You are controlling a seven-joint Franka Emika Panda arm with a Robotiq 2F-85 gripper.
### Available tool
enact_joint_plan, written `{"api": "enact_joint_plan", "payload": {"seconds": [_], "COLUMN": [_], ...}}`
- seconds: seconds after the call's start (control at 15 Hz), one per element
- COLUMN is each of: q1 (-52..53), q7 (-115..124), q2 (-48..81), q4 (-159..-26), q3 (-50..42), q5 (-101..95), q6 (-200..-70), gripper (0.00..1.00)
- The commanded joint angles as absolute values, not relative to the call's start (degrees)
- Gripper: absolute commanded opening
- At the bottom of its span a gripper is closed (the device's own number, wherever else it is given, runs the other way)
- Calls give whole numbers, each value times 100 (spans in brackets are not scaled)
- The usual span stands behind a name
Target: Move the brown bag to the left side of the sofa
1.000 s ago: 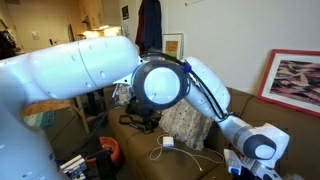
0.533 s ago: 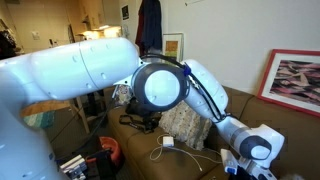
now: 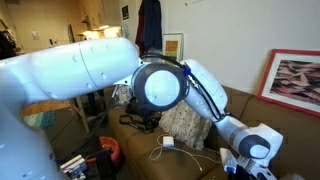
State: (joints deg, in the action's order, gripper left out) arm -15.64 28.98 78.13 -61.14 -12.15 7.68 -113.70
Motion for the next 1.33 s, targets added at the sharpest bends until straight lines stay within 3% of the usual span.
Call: {"api": "enact_joint_plan", "payload": {"seconds": [0.0, 1.27], "q1": [-1582, -1564], "q7": [2854, 3060], "q2": [7761, 8159], "q4": [-6282, -5713], "q3": [-1127, -1033], "q5": [851, 978], "q6": [-11507, -11074], "gripper": [100, 100]}}
